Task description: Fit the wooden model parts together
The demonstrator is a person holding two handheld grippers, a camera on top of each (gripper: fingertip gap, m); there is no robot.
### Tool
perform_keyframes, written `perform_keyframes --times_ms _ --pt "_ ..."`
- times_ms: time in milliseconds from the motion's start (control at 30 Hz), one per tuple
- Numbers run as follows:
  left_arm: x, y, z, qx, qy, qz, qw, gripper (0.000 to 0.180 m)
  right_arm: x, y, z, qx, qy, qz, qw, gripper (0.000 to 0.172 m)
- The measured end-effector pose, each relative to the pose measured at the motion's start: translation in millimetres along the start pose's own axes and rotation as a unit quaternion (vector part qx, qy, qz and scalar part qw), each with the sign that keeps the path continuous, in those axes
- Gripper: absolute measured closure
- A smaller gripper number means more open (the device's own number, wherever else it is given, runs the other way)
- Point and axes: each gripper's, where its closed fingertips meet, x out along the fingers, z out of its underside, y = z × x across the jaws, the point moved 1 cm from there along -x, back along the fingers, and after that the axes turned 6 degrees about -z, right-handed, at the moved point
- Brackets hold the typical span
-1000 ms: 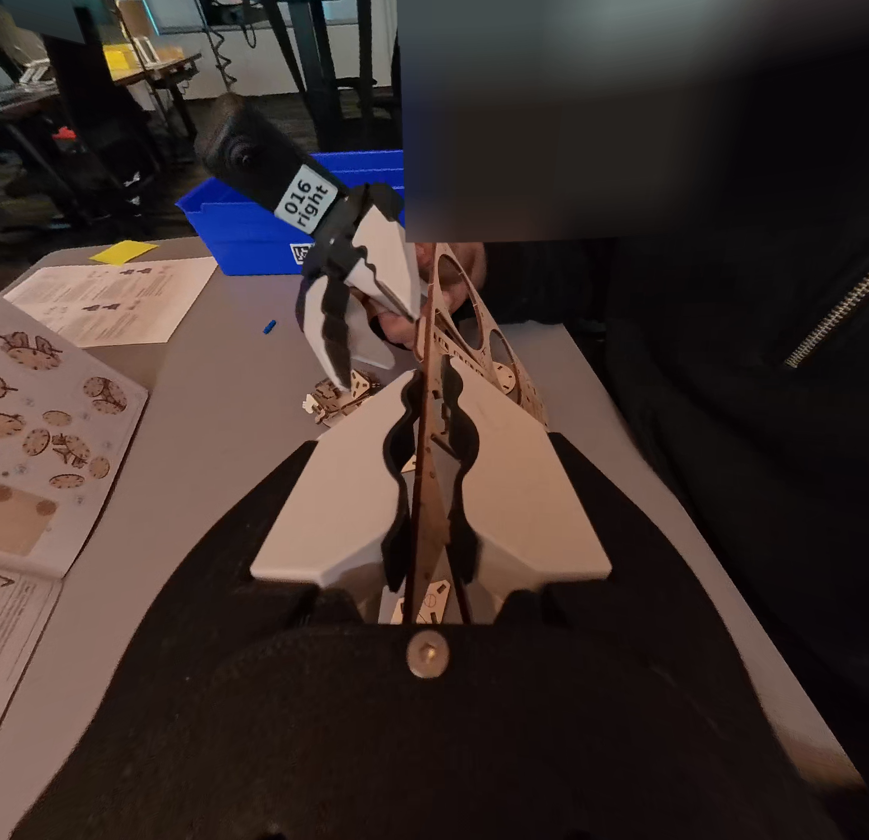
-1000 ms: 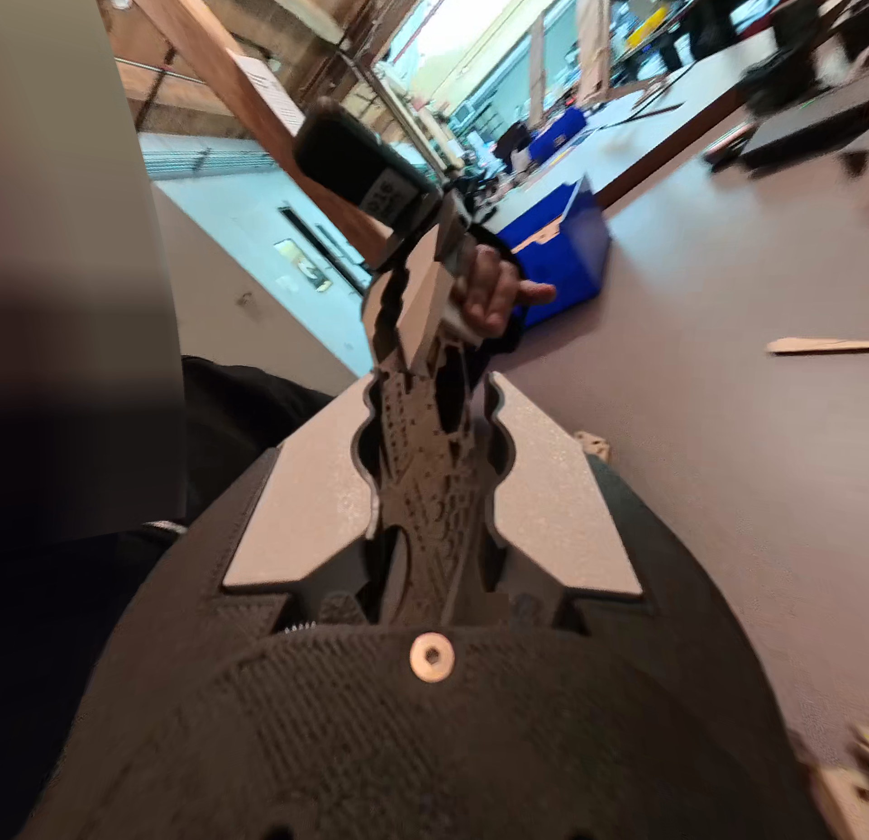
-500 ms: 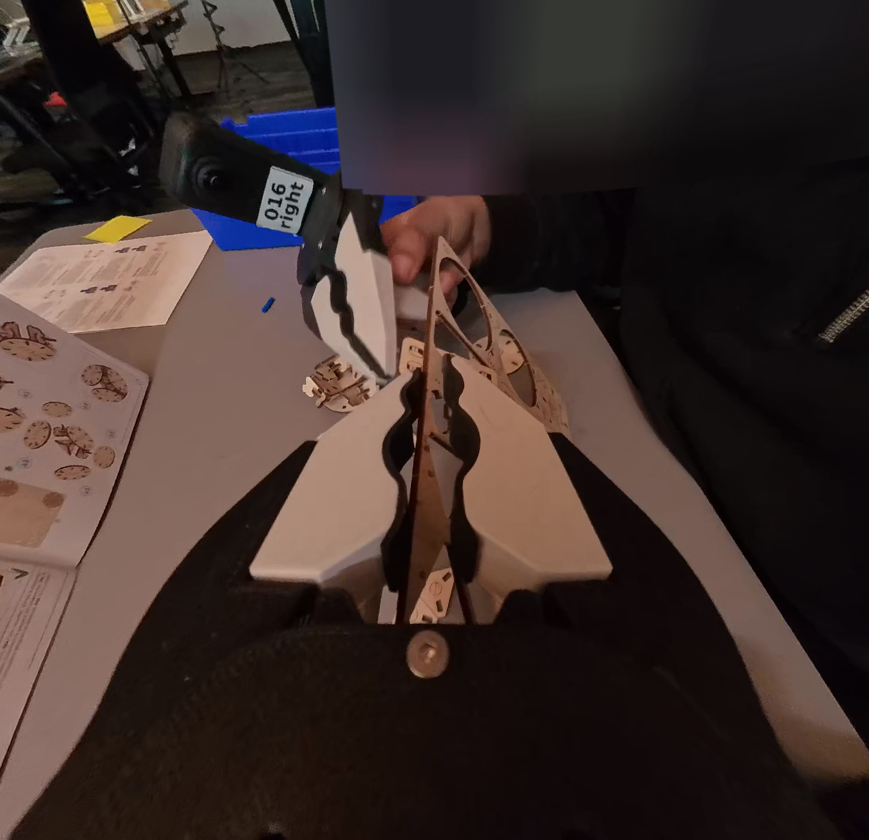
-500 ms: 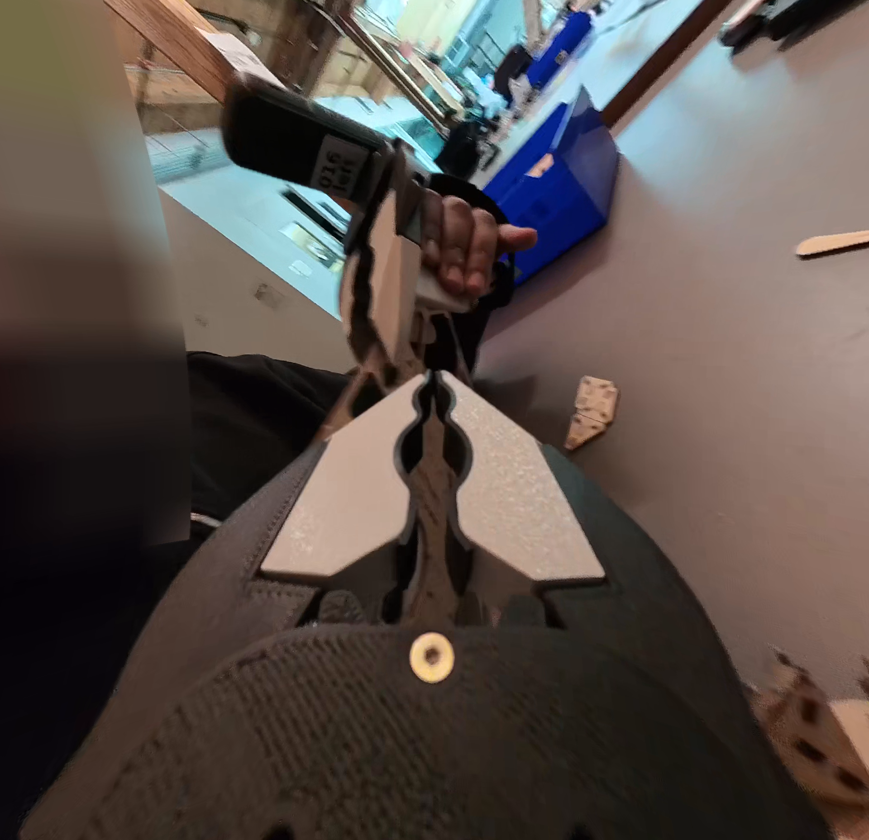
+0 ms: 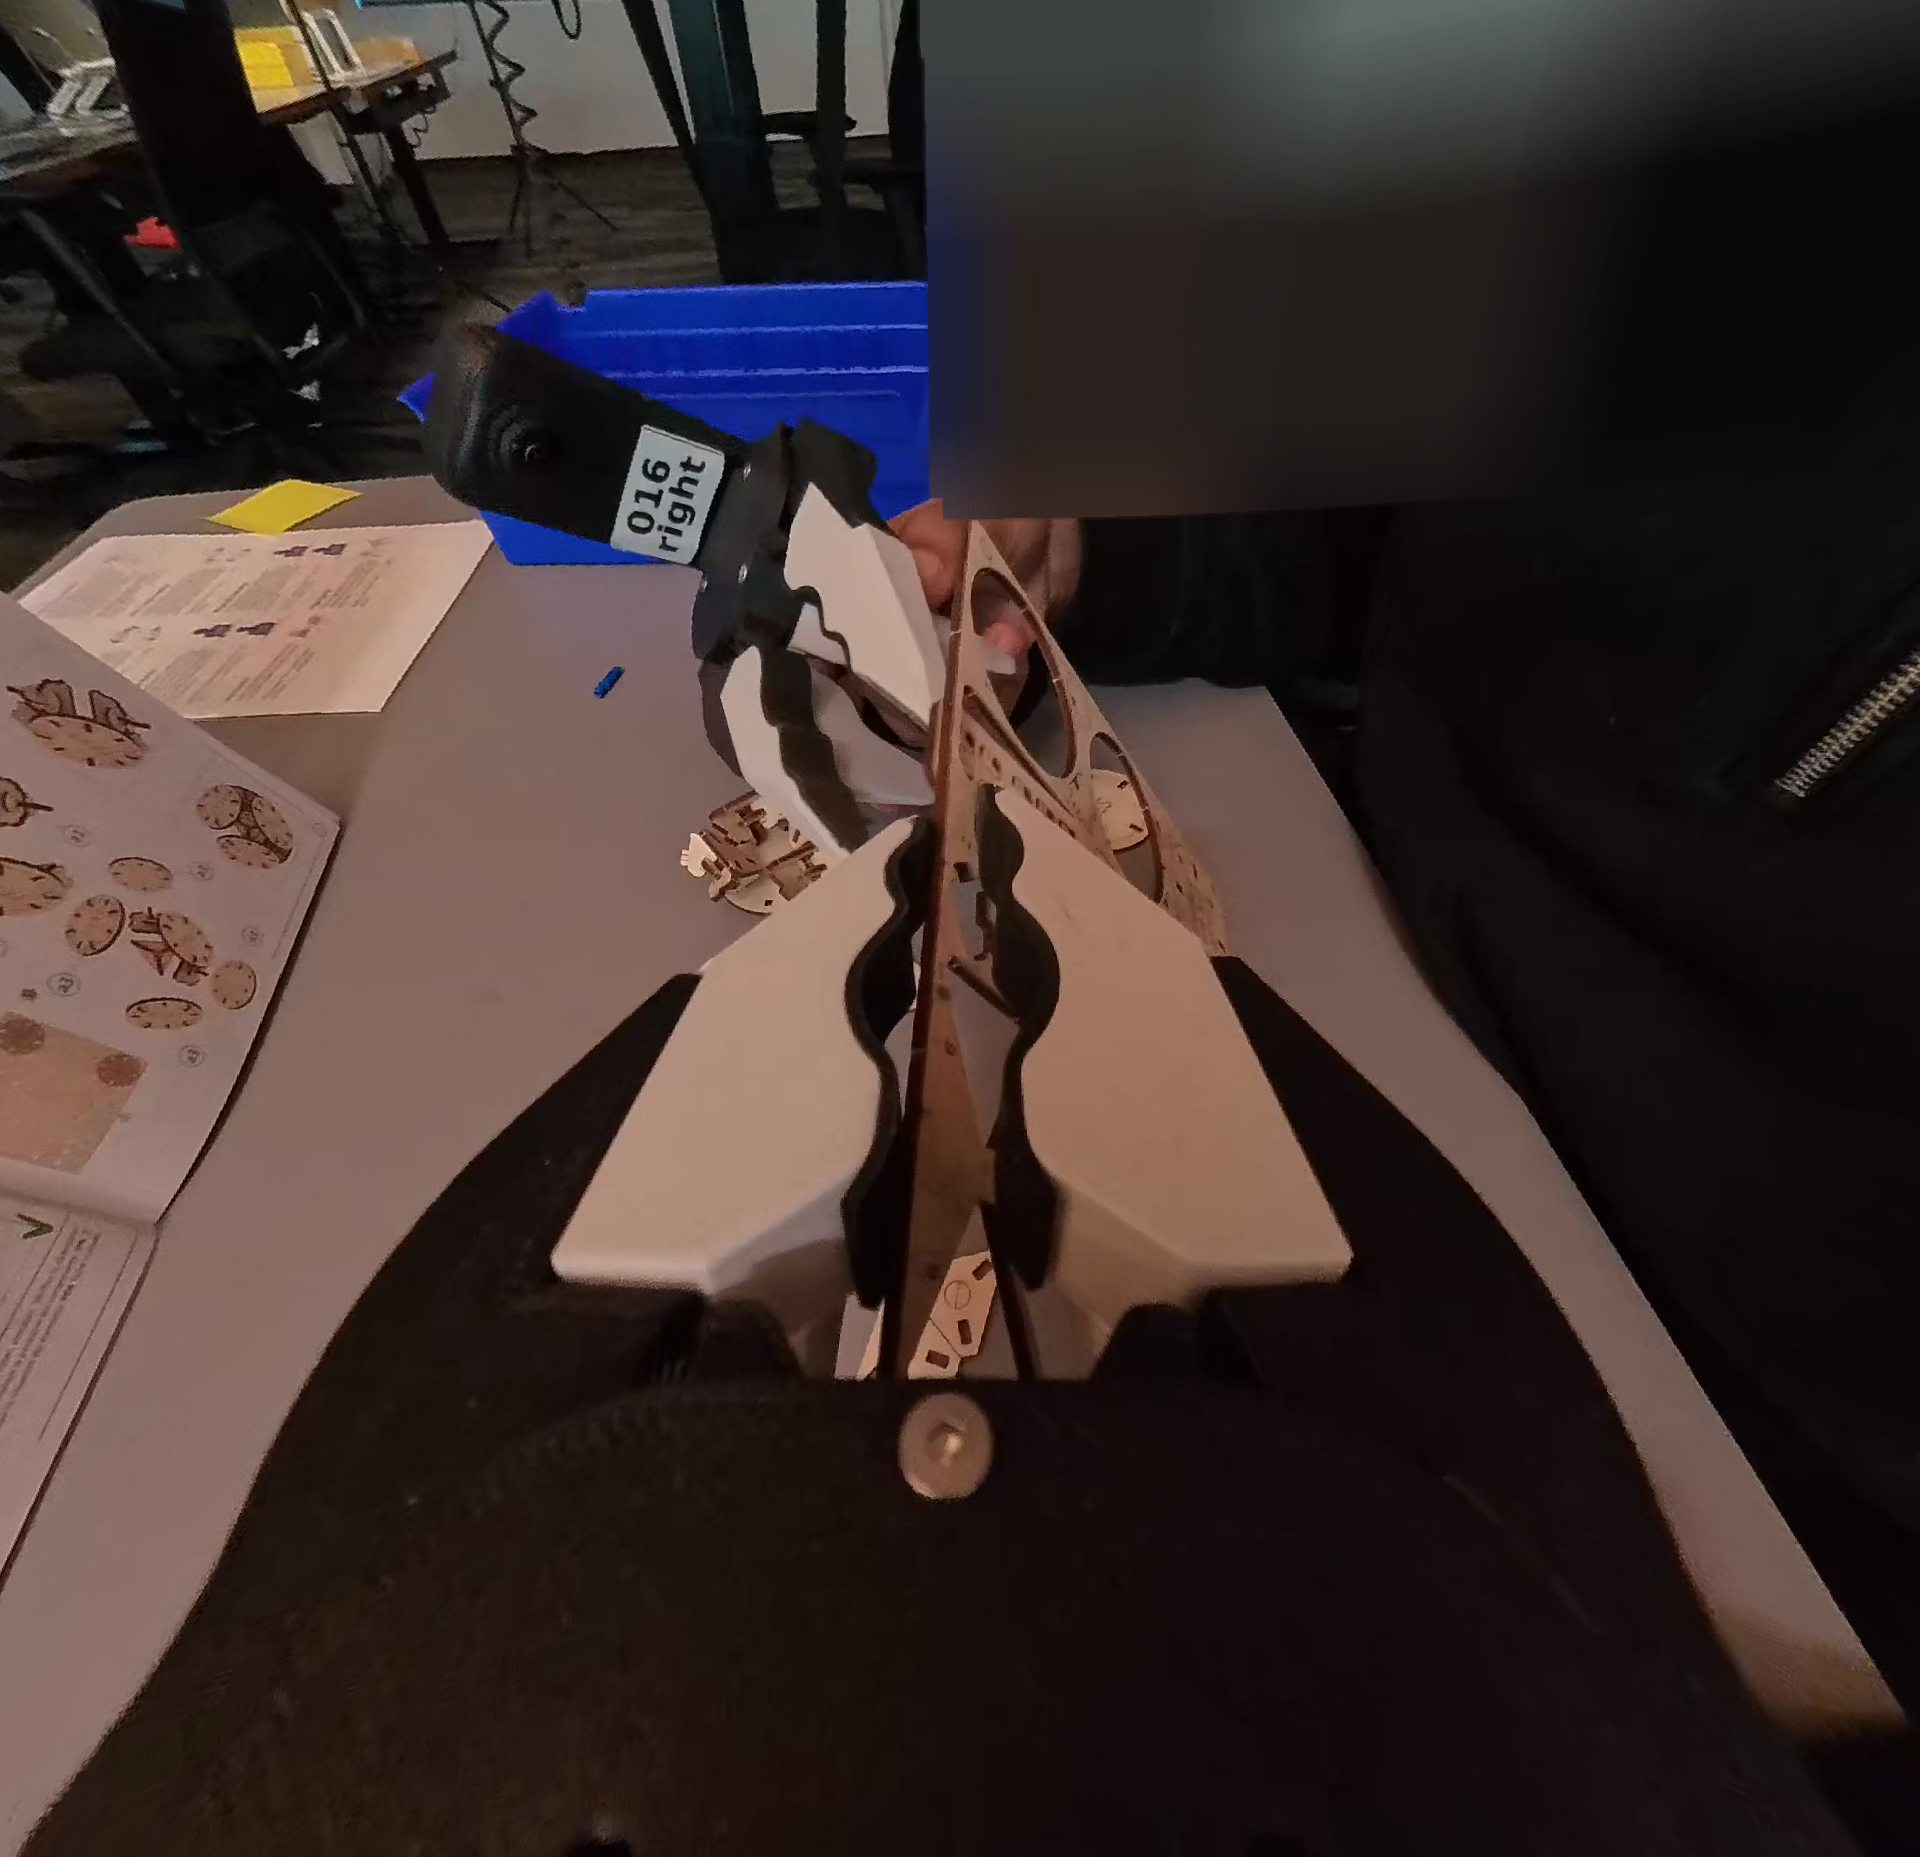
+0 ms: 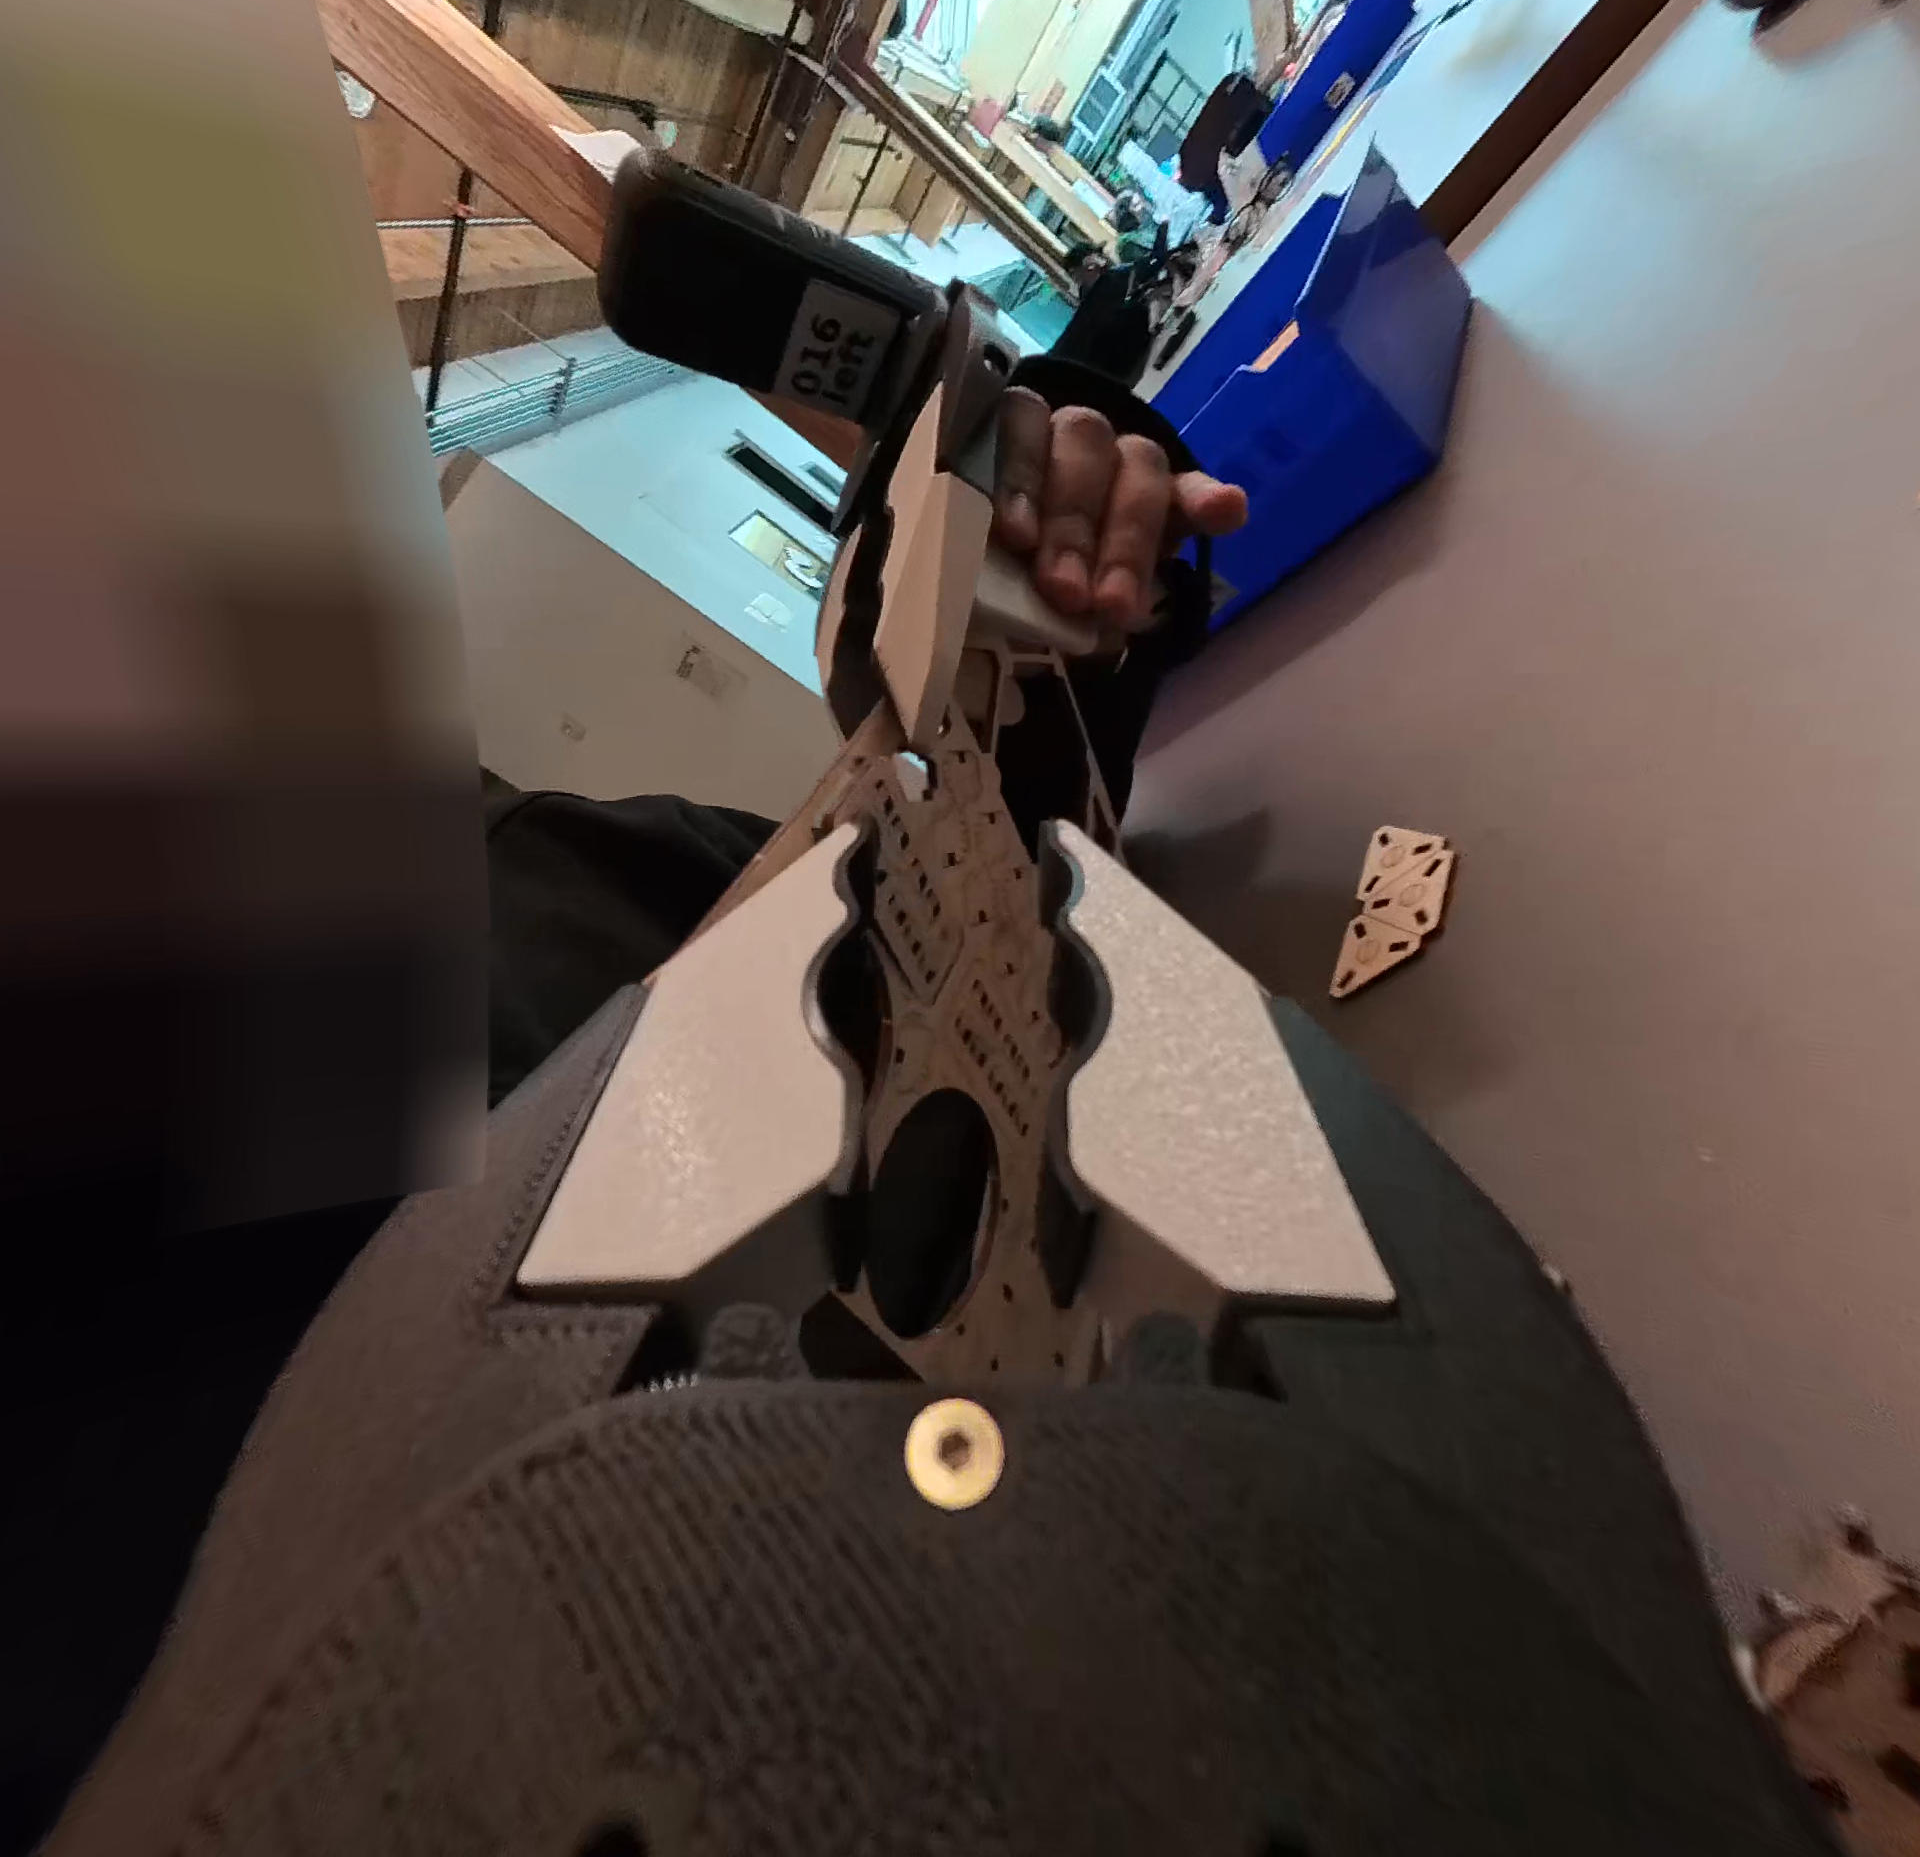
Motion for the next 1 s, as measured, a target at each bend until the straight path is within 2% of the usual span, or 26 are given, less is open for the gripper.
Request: perform_keyframes --times_ms 167,400,633,867,1000 --pt "3.8 2.9 2.8 0.003 -0.011 0.004 1.000 0.173 4.9 1.7 6.0 -0.002 -0.017 0.005 1.000 0.144" --pt "5.3 -1.0 7.6 -0.007 -0.022 -0.003 1.000 0.173 -11.0 -15.9 -16.9 -0.010 0.046 -0.044 0.998 0.140" --pt "7.3 1.0 7.9 -0.011 -0.025 0.003 1.000 0.173 -3.1 -7.2 -4.0 -0.078 -0.016 0.037 0.996 0.134" --pt "6.1 5.6 5.1 -0.004 -0.016 0.015 1.000 0.173 -5.9 -7.9 -7.9 -0.045 0.008 0.004 0.999 0.135" --pt "6.9 7.5 4.7 0.004 -0.018 0.015 1.000 0.173 2.4 -7.5 2.0 -0.030 -0.014 -0.009 0.999 0.132"
